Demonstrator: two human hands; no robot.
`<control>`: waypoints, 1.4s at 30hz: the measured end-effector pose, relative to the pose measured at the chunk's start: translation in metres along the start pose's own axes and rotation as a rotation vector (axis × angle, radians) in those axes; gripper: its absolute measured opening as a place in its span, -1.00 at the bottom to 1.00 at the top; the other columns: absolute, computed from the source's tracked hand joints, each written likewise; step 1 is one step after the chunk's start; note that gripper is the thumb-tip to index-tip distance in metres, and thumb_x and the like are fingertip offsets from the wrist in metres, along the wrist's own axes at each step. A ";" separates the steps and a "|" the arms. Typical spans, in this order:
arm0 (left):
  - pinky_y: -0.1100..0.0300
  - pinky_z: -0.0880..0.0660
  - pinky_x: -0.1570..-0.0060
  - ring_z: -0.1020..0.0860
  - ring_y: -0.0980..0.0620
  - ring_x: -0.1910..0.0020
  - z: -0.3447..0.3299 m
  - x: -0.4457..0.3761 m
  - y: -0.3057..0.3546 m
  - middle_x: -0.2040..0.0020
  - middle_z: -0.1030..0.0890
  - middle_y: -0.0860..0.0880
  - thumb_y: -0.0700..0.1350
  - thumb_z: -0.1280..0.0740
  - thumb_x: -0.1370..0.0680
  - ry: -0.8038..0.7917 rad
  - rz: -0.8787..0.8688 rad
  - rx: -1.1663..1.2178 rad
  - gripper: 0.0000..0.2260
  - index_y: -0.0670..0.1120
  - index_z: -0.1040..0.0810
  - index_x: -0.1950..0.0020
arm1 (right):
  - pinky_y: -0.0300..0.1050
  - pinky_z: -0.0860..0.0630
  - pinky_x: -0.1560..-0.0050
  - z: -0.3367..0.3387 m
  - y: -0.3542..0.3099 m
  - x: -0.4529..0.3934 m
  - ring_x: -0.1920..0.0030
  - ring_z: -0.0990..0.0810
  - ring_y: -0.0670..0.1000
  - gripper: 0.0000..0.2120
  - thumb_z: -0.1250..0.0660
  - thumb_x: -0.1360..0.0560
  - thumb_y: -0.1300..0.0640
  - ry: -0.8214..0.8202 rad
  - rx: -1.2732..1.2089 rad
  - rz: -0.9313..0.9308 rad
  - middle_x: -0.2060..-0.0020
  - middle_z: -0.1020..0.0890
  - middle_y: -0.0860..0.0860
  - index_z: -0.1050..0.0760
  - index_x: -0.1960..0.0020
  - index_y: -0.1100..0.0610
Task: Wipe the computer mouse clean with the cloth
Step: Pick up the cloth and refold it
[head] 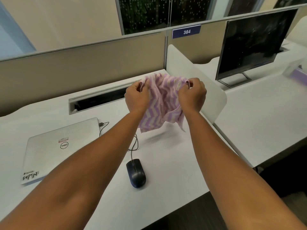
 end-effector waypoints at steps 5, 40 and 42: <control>0.17 -0.24 0.38 -0.21 0.06 0.42 0.009 0.004 0.001 0.48 -0.28 0.10 0.14 -0.38 -0.53 -0.076 0.005 -0.023 -0.55 -0.08 -0.31 0.39 | -0.42 -0.25 0.33 -0.004 -0.009 0.016 0.14 -0.48 -0.01 -0.88 -0.25 -0.52 0.19 -0.067 -0.043 0.045 0.03 -0.61 0.07 -0.56 0.03 0.15; -0.05 -0.57 -0.18 -0.60 -0.10 -0.14 0.032 0.046 -0.005 -0.14 -0.62 -0.13 0.10 -0.04 -0.69 -0.290 0.272 0.273 -0.68 0.02 -0.54 -0.14 | 0.07 -0.59 -0.09 0.010 0.052 0.056 -0.01 -0.66 0.12 -0.69 -0.41 -0.41 -0.15 -0.639 -0.456 -0.468 0.03 -0.68 0.08 -0.59 0.03 0.07; 0.01 -0.58 -0.13 -0.59 -0.07 -0.11 0.032 0.050 -0.012 -0.11 -0.60 -0.10 0.08 -0.01 -0.68 -0.282 0.359 0.215 -0.68 0.01 -0.51 -0.15 | 0.03 -0.59 -0.02 0.010 0.058 0.054 0.03 -0.65 0.10 -0.69 -0.38 -0.44 -0.14 -0.627 -0.380 -0.439 0.03 -0.66 0.08 -0.56 0.02 0.10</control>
Point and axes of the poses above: each hand's wrist, its own x-axis away from the middle knuckle, its own z-axis out of the back of the hand, y = z × x, the point moved 1 cm from there along -x, towards the middle knuckle
